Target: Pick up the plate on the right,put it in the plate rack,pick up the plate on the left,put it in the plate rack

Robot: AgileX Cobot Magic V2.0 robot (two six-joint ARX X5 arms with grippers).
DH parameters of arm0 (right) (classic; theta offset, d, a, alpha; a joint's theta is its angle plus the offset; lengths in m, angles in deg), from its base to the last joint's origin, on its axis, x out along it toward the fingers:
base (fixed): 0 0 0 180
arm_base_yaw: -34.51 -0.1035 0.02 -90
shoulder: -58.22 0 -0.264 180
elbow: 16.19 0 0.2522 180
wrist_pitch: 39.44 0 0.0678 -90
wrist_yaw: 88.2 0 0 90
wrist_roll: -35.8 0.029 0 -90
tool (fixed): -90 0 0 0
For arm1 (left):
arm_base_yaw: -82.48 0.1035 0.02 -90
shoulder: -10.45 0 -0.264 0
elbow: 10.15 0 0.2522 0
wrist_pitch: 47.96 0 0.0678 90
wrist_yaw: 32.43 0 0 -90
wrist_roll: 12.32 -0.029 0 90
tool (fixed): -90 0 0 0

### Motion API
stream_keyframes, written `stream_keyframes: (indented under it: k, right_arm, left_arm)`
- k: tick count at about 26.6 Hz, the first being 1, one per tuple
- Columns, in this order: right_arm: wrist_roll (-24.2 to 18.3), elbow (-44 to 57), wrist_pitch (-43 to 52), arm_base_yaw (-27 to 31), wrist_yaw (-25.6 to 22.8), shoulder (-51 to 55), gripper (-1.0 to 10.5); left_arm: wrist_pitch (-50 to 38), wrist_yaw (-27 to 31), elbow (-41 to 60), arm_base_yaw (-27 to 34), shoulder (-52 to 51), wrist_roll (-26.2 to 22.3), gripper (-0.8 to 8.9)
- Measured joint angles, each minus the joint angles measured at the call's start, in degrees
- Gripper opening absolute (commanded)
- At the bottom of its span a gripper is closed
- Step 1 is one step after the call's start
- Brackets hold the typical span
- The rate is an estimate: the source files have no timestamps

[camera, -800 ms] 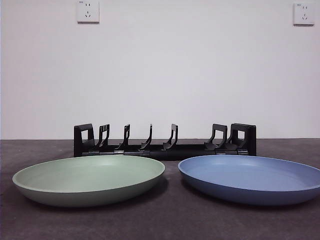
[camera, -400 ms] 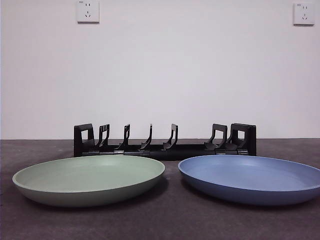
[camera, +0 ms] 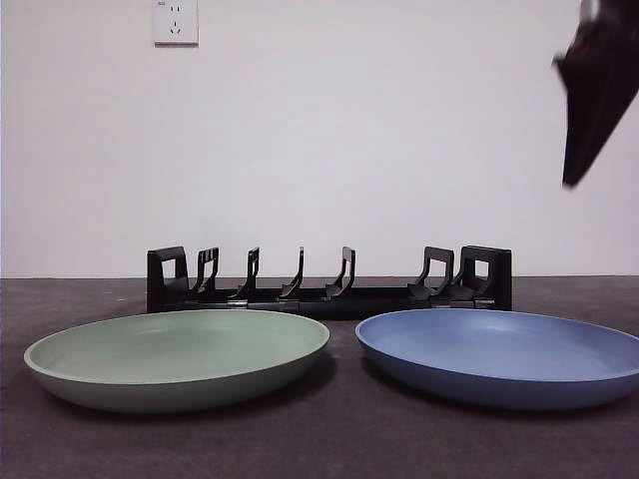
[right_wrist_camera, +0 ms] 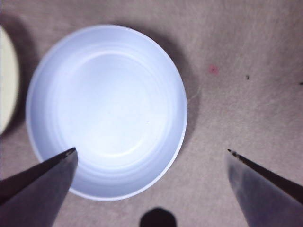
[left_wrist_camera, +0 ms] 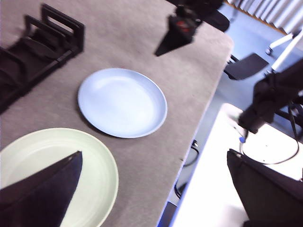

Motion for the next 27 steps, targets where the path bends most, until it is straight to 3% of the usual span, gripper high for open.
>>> stream_keyframes:
  k: [9,13,15,22,27]
  right_arm:
    - [0.13,0.00,4.20,0.00,-0.98,-10.75,5.3]
    - [0.15,-0.02,5.40,0.00,-1.84,-13.64,4.0]
    - [0.15,-0.04,6.05,0.00,-1.95,-14.88,4.0]
    - [0.15,-0.04,7.15,0.00,-2.05,-18.64,3.9]
    - [0.15,-0.04,7.15,0.00,-2.27,-19.56,1.6]
  left_arm:
    - [-0.04,0.22,0.00,-4.46,4.02,-0.17,6.25]
    - [-0.24,0.42,0.00,-5.66,5.11,-0.17,6.25]
    - [-0.52,1.14,0.00,-6.43,5.44,-0.22,6.25]
    - [-1.38,9.25,0.00,-9.51,6.10,-1.84,6.25]
    - [-3.28,17.31,0.00,-10.82,6.27,-2.71,6.25]
